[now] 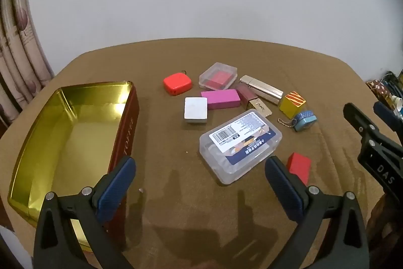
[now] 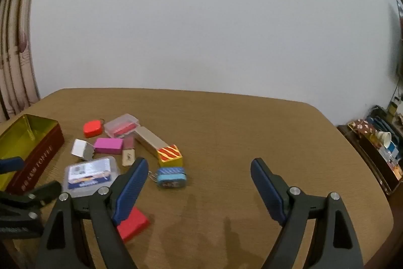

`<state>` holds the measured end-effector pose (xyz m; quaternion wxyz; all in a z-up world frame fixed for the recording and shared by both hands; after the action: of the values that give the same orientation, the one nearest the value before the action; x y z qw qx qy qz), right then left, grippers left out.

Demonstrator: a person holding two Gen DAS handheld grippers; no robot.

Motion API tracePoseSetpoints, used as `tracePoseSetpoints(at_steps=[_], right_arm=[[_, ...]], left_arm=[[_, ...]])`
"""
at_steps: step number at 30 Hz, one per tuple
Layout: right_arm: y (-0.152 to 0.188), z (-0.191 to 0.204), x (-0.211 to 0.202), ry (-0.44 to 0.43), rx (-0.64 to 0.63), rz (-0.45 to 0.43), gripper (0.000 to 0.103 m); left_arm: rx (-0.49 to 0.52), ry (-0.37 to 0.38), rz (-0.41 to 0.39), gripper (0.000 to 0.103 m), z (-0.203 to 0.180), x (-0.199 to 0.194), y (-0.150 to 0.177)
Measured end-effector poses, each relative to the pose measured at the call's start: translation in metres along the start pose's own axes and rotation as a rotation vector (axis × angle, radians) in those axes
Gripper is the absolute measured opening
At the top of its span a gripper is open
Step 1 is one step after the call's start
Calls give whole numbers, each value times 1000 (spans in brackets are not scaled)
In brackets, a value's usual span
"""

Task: Organize rigid objects
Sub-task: 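Grasp the red rectangular block with the left tool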

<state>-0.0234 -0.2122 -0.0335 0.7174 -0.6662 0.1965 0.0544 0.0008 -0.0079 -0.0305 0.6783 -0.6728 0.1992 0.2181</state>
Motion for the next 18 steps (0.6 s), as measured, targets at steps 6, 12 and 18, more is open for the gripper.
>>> tracePoseSetpoints(at_steps=[6, 12, 18], right_arm=[[18, -34, 4, 71, 1, 35, 86], [38, -75, 13, 126, 52, 87, 86], [43, -96, 10, 128, 96, 91, 86]], left_arm=[[-10, 72, 61, 101, 0, -6, 8], [-26, 215, 163, 101, -31, -11, 19], [58, 287, 192, 101, -77, 3, 7]])
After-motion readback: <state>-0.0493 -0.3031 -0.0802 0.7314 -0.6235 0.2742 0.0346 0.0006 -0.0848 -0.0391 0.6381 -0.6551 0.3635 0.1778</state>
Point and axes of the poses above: each gripper's, at about its wrist camera, not at the fingertips, and x roughly the way its jaws point, z to its left, y to its underside, the point moved 3 cm from there along x, roughly the way its jaws point, and after that the axes turned 12 degrees about -z, right-handed, at the moved point
